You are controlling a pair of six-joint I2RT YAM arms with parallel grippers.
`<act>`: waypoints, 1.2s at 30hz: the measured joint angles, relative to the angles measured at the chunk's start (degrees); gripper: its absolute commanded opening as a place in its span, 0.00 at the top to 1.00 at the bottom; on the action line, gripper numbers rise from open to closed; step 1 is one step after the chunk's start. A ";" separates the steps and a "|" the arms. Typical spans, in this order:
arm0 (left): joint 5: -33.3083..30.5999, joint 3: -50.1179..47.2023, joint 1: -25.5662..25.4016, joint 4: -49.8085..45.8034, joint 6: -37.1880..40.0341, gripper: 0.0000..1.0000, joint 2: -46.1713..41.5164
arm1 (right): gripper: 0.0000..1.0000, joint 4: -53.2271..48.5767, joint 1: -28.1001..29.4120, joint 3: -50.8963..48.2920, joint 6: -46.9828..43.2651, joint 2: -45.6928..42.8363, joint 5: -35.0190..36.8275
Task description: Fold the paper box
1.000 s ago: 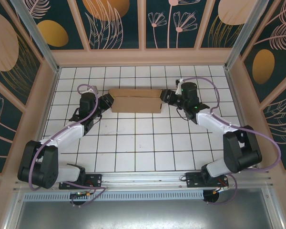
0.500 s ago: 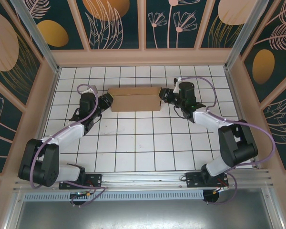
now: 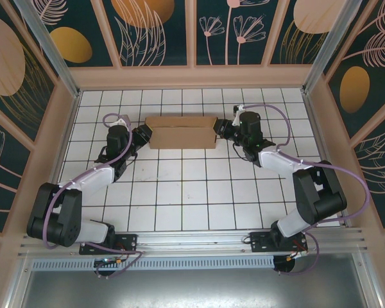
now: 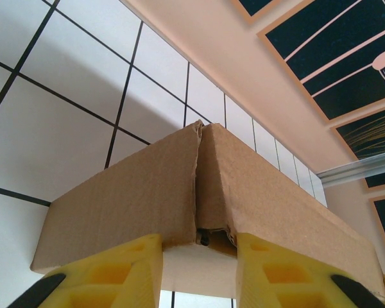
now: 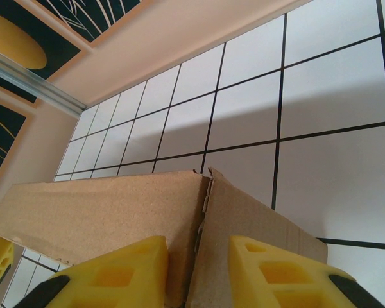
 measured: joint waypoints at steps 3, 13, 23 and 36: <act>0.02 0.00 0.00 0.11 0.00 0.69 0.11 | 0.69 0.00 0.07 0.00 0.00 0.00 0.07; 0.24 0.00 0.17 1.88 -0.44 0.69 1.31 | 0.70 0.04 0.20 0.00 -0.24 0.11 0.87; 0.22 0.00 0.22 3.06 -1.05 0.70 2.12 | 0.71 0.07 0.46 0.13 -1.57 0.15 1.46; -1.16 4.09 -2.58 -0.15 0.74 0.76 3.91 | 0.77 0.46 -2.10 0.13 -4.15 -0.26 -1.40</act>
